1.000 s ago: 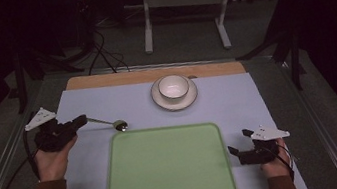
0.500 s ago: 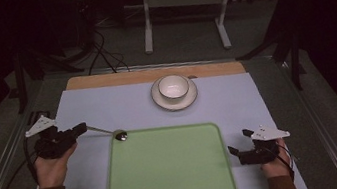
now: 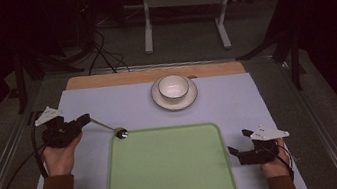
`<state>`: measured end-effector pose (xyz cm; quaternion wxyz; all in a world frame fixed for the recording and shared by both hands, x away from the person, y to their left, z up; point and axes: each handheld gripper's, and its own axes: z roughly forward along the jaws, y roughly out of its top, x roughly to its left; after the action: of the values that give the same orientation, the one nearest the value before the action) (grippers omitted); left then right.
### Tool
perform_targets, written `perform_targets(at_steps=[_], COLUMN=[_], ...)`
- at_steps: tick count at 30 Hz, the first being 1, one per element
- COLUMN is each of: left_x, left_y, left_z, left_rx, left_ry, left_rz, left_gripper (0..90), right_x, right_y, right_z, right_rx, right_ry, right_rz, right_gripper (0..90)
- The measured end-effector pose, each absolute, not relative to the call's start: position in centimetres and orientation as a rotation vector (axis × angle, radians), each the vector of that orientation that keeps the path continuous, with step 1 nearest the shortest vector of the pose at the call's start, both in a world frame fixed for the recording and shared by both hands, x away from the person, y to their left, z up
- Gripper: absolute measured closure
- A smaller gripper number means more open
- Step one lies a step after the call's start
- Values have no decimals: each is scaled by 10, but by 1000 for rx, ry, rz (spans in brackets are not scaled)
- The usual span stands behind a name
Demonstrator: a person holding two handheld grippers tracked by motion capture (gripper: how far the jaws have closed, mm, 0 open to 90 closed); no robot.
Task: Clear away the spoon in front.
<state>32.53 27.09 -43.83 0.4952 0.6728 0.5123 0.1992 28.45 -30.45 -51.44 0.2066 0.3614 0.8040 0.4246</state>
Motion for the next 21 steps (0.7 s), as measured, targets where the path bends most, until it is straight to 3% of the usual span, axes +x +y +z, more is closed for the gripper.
perform_targets(at_steps=[12, 21], left_x=[368, 378], left_y=[242, 238], left_z=[-444, -449], left_rx=[1536, 1506], left_ry=[1201, 1184], left_rz=[548, 509], left_gripper=[887, 896], right_x=[285, 285], right_y=[-306, -306], right_z=[-514, -514], right_rx=[1012, 1012], right_ry=[2235, 2236], right_rz=[1183, 1182], right_gripper=[139, 139])
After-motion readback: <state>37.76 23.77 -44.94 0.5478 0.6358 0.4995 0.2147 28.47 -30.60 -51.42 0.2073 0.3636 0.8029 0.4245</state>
